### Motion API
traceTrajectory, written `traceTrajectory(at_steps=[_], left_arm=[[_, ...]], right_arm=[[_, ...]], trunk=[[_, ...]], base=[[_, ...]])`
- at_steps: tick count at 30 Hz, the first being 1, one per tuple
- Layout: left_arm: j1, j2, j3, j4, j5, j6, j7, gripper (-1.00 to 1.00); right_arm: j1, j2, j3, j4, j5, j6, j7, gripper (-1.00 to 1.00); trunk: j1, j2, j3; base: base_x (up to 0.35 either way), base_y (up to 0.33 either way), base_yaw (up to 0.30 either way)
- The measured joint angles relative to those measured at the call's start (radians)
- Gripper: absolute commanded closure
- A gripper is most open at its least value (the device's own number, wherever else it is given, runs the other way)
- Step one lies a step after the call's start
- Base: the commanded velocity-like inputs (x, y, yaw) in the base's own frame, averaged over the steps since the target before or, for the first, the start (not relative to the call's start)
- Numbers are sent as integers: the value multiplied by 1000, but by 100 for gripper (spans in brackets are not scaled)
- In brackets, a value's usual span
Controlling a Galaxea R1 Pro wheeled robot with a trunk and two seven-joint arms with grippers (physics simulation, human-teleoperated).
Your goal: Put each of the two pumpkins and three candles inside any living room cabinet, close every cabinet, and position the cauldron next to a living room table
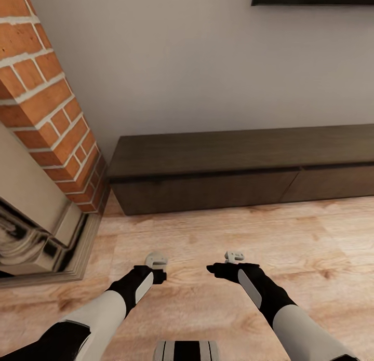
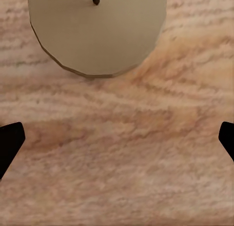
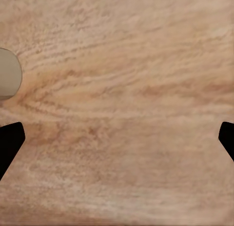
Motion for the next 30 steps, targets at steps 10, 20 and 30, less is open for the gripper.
traceTrajectory(at_steps=[10,20,30], left_arm=[[0,0,1,0,0,0,0,-100],[0,0,1,0,0,0,0,-100],[0,1,0,0,0,0,0,-100]], right_arm=[[0,0,1,0,0,0,0,-100],[0,0,1,0,0,0,0,-100],[0,0,1,0,1,0,0,-100]], trunk=[[1,-1,-12],[4,-2,-35],[7,-4,-62]], base=[[0,0,0],[0,0,0],[0,0,0]])
